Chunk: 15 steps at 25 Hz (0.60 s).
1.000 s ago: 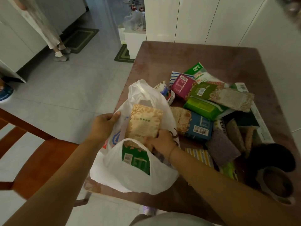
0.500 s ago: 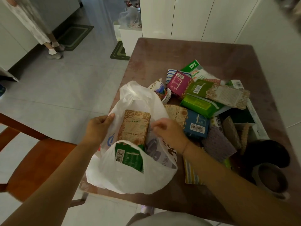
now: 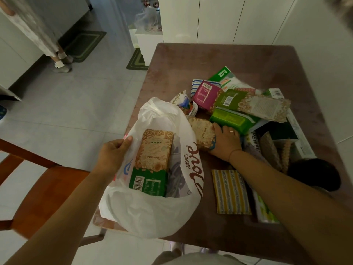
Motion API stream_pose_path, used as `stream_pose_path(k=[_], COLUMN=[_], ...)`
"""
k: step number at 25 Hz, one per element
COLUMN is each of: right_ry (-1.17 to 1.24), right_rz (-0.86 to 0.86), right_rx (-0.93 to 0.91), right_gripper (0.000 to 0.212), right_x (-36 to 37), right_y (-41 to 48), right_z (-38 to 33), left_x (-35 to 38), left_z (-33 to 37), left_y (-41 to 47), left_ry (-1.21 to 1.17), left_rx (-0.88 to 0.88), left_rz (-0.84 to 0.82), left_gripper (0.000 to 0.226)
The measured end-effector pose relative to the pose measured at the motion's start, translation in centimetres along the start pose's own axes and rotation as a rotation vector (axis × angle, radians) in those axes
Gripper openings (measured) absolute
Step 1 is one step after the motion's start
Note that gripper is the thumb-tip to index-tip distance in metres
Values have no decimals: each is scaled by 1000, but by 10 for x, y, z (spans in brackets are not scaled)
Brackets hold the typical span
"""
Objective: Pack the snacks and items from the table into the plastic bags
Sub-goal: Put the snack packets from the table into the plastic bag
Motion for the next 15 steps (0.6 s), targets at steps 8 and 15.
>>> stream_pose_path(k=[8, 15], right_ry=[1568, 2007], right_rz=[258, -737], right_rx=[180, 85], right_gripper=[95, 58], right_x=[-102, -28], right_y=[-44, -117], right_z=[2, -163], left_x=[-2, -6], left_z=[4, 14], left_y=[1, -1], left_ry=[-31, -69], left_rx=[-6, 2], left_rz=[24, 60], left_gripper=[29, 27])
Point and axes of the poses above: each hand's wrist, its own y-axis towards the middle knuckle, its own x-axis out of the palm, z = x × y, the point moved 10 cm from there along y, towards the middle knuckle, and after that the axes turned 15 degrees about y, right-handed, at the moved point
